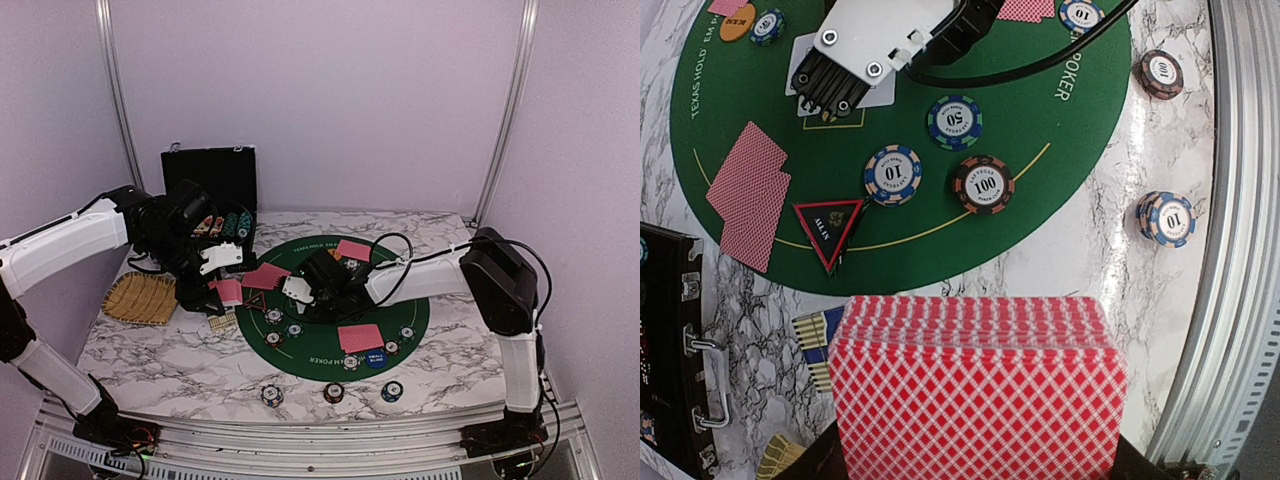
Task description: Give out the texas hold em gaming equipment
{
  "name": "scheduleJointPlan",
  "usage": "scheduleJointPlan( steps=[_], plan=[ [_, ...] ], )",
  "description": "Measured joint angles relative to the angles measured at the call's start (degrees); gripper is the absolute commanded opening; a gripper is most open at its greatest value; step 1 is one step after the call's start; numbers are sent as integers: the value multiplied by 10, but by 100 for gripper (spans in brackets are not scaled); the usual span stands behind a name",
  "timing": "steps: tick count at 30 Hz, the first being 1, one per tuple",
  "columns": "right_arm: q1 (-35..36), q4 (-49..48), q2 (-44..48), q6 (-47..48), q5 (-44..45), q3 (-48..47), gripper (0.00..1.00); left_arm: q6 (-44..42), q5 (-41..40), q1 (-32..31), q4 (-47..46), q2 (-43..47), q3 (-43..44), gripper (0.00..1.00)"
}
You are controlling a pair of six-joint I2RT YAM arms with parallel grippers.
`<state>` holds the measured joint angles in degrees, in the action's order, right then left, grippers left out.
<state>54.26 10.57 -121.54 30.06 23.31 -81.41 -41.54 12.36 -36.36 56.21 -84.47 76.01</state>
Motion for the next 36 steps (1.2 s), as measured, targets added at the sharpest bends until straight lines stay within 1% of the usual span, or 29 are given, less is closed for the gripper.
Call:
scheduleJointPlan(
  steps=[3,8,10,11,12,13,16,21,23,26,30,32,36],
  plan=[
    [-1,7,17,-16,-12,7,77,0,0,0,0,0,0,10],
    [-16,14,52,-66,-63,7,82,0,0,0,0,0,0,11],
    [-32,16,69,-94,-90,7,85,0,0,0,0,0,0,11],
    [-42,17,77,-108,-102,7,88,0,0,0,0,1,0,11],
    [-50,17,83,-120,-111,7,97,0,0,0,0,1,0,11],
    [-61,17,91,-135,-121,7,99,0,0,0,0,2,0,11],
    [-88,17,114,-184,-156,7,99,0,0,0,0,2,0,11],
    [-129,11,144,-315,-227,7,99,1,0,0,0,2,0,11],
    [-150,-7,146,-372,-295,8,99,1,0,0,0,2,0,11],
    [-196,-68,146,-464,-412,36,99,2,0,0,0,2,0,12],
    [-239,-106,145,-558,-502,67,99,2,0,0,0,2,0,12],
    [-237,-124,141,-594,-532,68,99,2,0,0,0,2,0,12],
    [-197,-159,130,-659,-576,67,99,3,0,0,0,2,1,11]
  ],
)
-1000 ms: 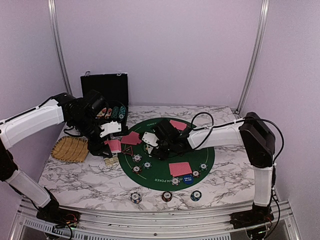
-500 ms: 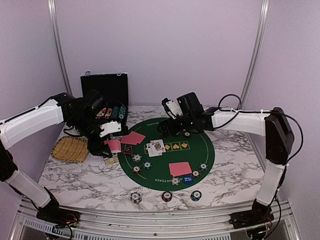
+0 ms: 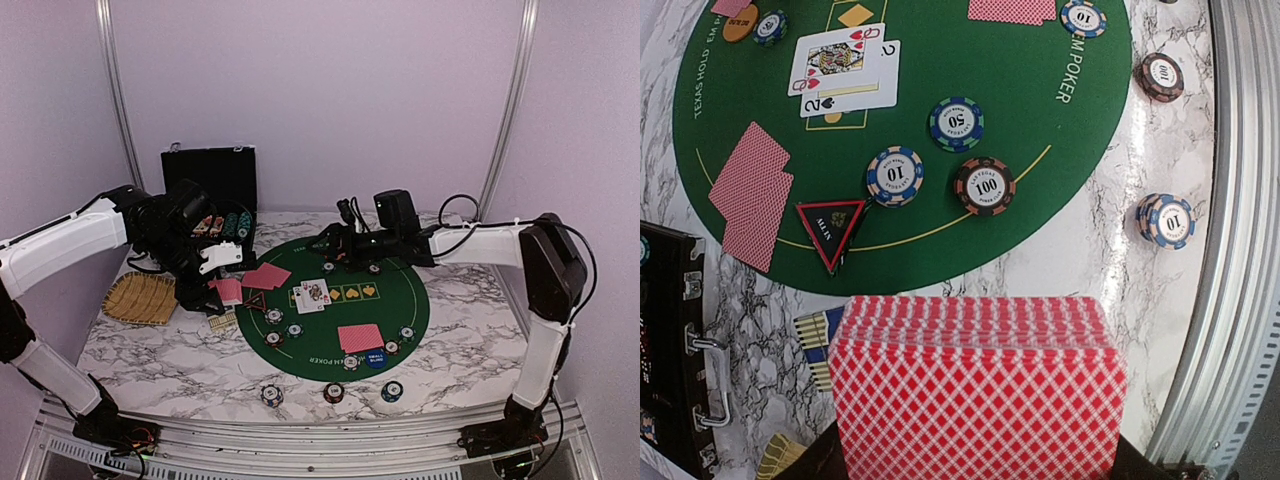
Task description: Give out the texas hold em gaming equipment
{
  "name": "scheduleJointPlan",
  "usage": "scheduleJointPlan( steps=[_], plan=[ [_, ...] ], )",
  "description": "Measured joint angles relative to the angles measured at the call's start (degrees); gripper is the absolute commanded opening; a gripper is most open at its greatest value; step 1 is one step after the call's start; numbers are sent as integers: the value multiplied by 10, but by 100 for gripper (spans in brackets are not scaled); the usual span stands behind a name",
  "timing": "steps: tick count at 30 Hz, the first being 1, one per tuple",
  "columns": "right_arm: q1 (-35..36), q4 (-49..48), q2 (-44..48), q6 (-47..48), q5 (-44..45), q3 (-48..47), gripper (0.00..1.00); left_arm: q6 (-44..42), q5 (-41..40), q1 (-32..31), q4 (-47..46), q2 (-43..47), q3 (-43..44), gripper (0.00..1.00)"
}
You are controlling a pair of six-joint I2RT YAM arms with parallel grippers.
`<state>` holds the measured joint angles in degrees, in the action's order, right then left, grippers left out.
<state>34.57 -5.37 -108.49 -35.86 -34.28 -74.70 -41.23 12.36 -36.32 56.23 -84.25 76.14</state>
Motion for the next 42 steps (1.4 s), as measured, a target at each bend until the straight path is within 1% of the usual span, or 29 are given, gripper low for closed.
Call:
scheduleJointPlan(
  steps=[8,12,15,27,36,42],
  plan=[
    [76,-104,-38,-128,-52,0,95,3,-4,0,0,0,0,11],
    [106,-158,-65,-181,-70,-2,95,4,-4,0,0,0,0,11],
    [124,-180,-88,-210,-79,-9,96,6,-4,0,-1,0,0,11],
    [167,-251,-146,-287,-104,-73,96,12,-3,0,-5,0,0,11],
    [186,-273,-196,-323,-115,-121,94,12,-2,0,-6,0,0,11],
    [198,-283,-236,-345,-120,-175,93,12,1,0,-6,0,0,11]
  ],
)
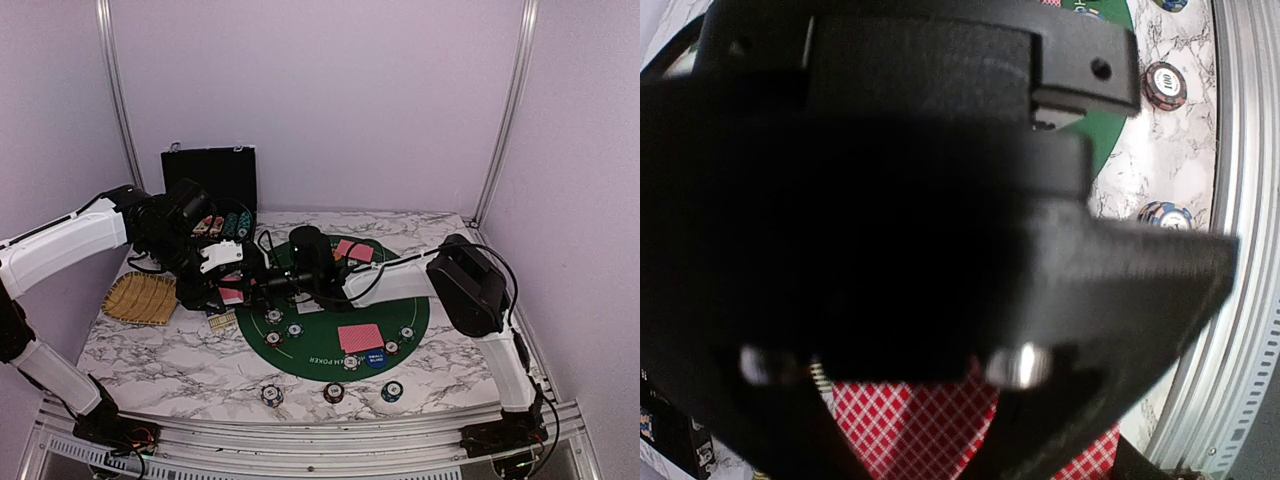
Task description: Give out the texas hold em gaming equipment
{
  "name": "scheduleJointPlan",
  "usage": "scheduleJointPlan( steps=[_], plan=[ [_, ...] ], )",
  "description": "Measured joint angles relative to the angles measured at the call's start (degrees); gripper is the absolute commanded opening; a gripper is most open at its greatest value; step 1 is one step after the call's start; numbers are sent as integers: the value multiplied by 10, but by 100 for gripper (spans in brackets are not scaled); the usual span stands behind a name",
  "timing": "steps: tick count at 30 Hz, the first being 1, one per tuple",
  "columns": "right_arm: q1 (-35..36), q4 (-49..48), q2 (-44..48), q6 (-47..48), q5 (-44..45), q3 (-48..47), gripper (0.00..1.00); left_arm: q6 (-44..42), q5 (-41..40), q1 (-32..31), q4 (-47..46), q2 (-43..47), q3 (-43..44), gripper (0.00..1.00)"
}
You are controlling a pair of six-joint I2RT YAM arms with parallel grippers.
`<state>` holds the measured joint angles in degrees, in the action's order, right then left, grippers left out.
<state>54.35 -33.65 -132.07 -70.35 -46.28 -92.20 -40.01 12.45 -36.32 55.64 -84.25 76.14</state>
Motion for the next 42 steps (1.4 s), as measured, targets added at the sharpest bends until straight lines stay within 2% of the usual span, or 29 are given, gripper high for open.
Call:
scheduleJointPlan(
  steps=[6,13,24,29,42],
  plan=[
    [10,-4,-22,-15,-6,-28,89,0,1,0,0,0,0,11],
    [7,0,-26,-17,-10,-27,79,0,1,0,0,0,0,11],
    [-11,-14,10,-10,-13,26,61,0,0,0,-1,0,0,11],
    [-19,-19,30,-7,-15,53,52,0,-1,0,0,0,0,11],
    [-38,-30,76,-1,-23,105,19,0,-5,0,1,0,-1,11]
  ],
)
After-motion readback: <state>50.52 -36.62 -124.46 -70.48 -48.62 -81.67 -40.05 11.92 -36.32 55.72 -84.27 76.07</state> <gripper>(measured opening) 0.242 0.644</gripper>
